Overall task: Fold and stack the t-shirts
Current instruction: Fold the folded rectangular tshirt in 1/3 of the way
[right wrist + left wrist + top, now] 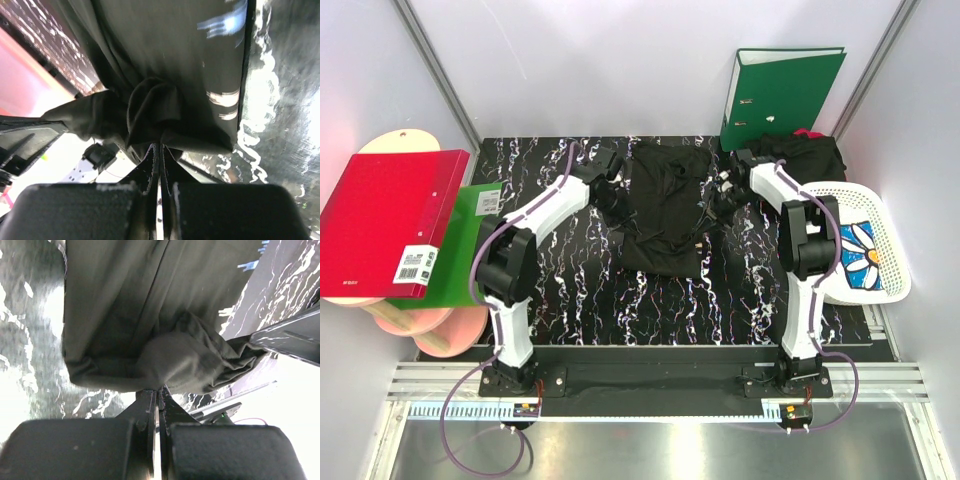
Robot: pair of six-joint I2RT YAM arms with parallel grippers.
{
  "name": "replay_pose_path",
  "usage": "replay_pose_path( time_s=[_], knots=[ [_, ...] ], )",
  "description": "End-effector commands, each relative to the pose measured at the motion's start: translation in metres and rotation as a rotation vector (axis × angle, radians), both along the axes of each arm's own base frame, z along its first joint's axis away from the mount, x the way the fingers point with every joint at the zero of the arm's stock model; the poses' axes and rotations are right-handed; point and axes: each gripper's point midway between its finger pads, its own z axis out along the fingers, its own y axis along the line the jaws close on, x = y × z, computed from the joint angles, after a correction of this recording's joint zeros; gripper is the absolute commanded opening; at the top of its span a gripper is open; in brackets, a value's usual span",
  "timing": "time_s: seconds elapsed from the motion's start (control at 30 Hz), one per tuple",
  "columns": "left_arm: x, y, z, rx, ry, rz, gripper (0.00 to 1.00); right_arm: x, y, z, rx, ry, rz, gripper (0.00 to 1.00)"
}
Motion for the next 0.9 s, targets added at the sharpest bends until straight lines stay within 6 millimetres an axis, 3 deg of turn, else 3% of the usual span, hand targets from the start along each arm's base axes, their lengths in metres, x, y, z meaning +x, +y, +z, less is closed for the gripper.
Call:
replay_pose_path(
  time_s=[0.0, 0.37, 0.7, 0.73, 0.77, 0.83, 0.87],
  knots=[
    [0.015, -0.008, 0.008, -0.042, -0.022, -0.032, 0.00, 0.017, -0.005, 0.001, -0.061, -0.026, 0.012, 0.00],
    [0.059, -0.010, 0.006, -0.075, -0.049, -0.007, 0.00, 0.047, -0.021, -0.010, -0.140, -0.025, -0.051, 0.00],
    [0.080, -0.011, -0.009, -0.101, -0.027, 0.001, 0.00, 0.078, -0.033, -0.019, -0.161, -0.035, -0.113, 0.00],
    [0.081, -0.011, -0.016, -0.096, -0.019, -0.001, 0.02, 0.082, -0.033, -0.023, -0.167, -0.035, -0.117, 0.00],
    [0.085, -0.013, -0.021, -0.104, -0.012, -0.008, 0.22, 0.089, -0.034, -0.031, -0.178, -0.032, -0.120, 0.00],
    [0.090, -0.014, -0.018, -0.118, -0.022, -0.011, 0.38, 0.095, -0.035, -0.037, -0.189, -0.031, -0.130, 0.00],
    [0.093, -0.014, -0.019, -0.118, -0.032, -0.012, 0.51, 0.101, -0.035, -0.040, -0.188, -0.039, -0.134, 0.01]
  ],
)
